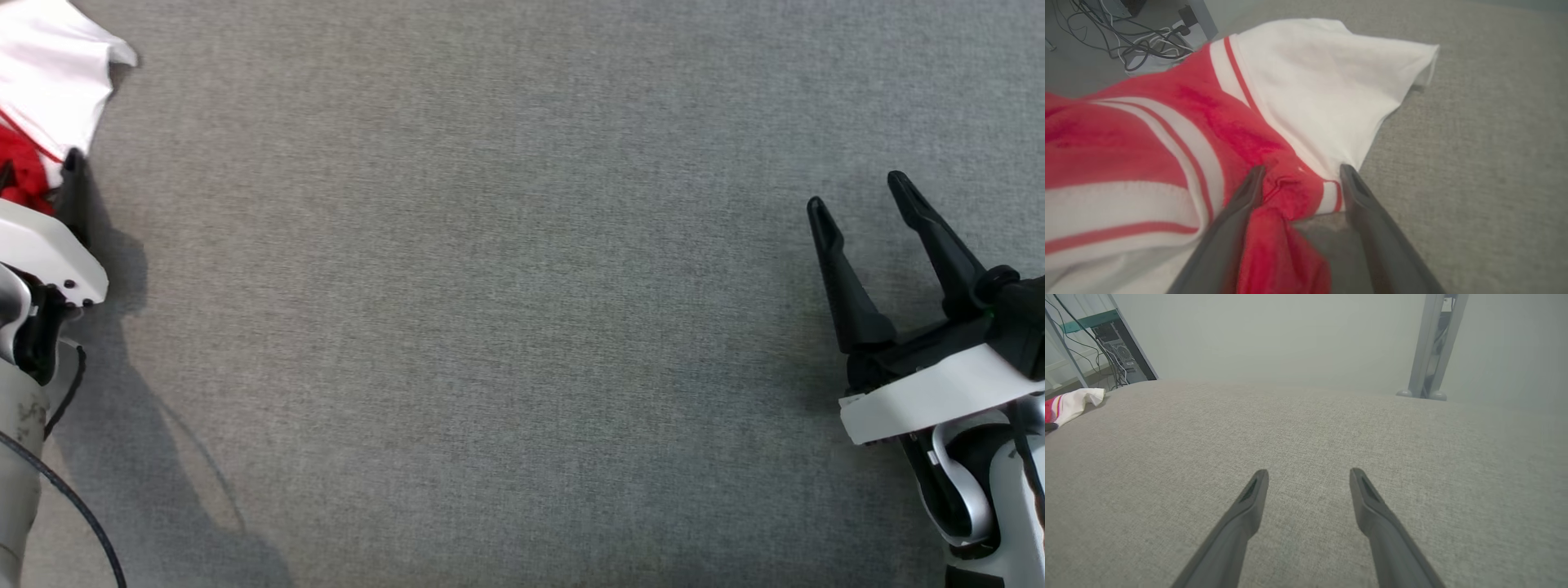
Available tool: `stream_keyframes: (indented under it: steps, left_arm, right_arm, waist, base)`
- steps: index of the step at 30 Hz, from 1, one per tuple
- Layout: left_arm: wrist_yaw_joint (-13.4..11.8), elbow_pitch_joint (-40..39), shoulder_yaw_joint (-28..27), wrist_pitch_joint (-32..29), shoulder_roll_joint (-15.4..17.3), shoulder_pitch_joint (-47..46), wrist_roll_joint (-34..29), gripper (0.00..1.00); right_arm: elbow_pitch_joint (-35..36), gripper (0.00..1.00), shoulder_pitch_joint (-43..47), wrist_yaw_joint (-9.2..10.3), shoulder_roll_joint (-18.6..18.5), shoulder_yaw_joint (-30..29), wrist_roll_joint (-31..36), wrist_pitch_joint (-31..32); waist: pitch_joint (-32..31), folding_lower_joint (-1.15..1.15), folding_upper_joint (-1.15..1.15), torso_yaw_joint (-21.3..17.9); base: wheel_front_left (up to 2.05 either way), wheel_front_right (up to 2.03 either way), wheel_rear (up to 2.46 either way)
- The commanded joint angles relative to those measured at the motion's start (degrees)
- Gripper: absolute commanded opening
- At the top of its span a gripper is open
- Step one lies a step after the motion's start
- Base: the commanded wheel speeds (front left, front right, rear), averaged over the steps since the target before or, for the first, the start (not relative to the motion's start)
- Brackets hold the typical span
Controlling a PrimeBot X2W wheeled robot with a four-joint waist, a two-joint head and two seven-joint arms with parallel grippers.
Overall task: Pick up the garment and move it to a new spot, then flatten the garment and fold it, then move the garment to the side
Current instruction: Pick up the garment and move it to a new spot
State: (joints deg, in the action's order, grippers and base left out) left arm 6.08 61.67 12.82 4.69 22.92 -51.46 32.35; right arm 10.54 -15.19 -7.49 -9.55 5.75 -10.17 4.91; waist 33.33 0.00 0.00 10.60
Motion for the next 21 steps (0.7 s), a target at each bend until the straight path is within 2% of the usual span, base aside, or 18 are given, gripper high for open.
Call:
stream_keyframes:
  steps: [1,7,12,14,21]
  left_arm:
    - [0.3,0.8,0.2,0.5,0.5,-1.1,-0.2,0.0]
    - [-0.5,2.7,0.2,7.3,0.8,-3.4,-1.1,0.0]
    - [-1.8,-0.2,-1.0,10.2,1.6,-2.7,-1.6,0.0]
    - [-2.6,-3.0,-1.8,10.5,2.1,-1.6,-1.9,0.0]
    - [-7.5,-22.4,-7.4,10.5,2.8,7.6,-4.3,0.0]
  right_arm:
    - [0.0,1.0,-1.0,0.0,-0.2,-0.4,-0.2,-0.6]
    - [-1.5,1.0,-0.2,0.0,0.4,-1.2,-0.3,-1.7]
    - [-2.7,1.0,0.7,0.0,1.5,-1.4,-0.3,-2.7]
    - [-3.1,1.0,1.6,0.0,1.9,-1.7,-0.4,-3.1]
    - [-4.1,1.0,4.4,0.0,3.8,-2.9,-0.8,-4.4]
  waist:
    - [0.7,0.0,0.0,-0.8]
    - [-1.5,0.0,0.0,-0.3]
    - [-5.9,0.0,0.0,-0.1]
    - [-7.8,0.0,0.0,-0.1]
    - [-14.8,0.0,0.0,-1.6]
  base:
    - [0.0,0.0,0.0]
    - [0.0,0.0,0.0]
    - [0.0,0.0,0.0]
    - [0.0,0.0,0.0]
    - [0.0,0.0,0.0]
